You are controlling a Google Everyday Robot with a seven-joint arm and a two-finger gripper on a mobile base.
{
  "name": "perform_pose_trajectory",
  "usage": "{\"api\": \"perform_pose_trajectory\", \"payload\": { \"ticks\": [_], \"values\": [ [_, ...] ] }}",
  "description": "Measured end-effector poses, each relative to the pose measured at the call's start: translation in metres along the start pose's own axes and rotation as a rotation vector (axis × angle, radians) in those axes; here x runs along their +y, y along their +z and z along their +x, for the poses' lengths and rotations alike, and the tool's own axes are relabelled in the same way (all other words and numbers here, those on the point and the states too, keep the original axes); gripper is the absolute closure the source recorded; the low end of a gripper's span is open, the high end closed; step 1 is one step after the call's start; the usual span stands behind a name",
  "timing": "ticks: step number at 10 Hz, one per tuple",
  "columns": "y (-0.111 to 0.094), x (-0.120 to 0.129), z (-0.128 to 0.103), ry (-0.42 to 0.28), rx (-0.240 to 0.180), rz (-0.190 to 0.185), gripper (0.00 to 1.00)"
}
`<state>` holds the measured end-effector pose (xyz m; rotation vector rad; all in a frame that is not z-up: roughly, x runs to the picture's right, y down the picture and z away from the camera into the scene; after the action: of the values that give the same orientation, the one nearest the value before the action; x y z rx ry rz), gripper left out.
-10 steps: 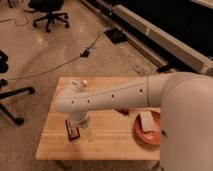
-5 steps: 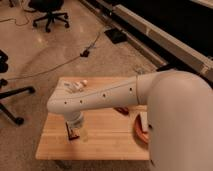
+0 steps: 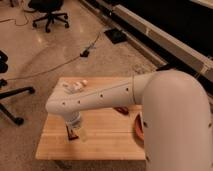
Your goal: Push the eraser across the table
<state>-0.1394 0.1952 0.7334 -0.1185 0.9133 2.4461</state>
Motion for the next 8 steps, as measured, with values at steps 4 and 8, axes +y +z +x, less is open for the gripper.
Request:
{"api": "perform_pose_trajectory", "payload": {
  "ticks": [4,8],
  "values": [
    [0.0036,0.0022,0.0025,-0.004,0.005,-0.003,0.2],
    [0.0074,0.0047,0.005,-0.007,0.006,-0.004,0.2]
  ]
}}
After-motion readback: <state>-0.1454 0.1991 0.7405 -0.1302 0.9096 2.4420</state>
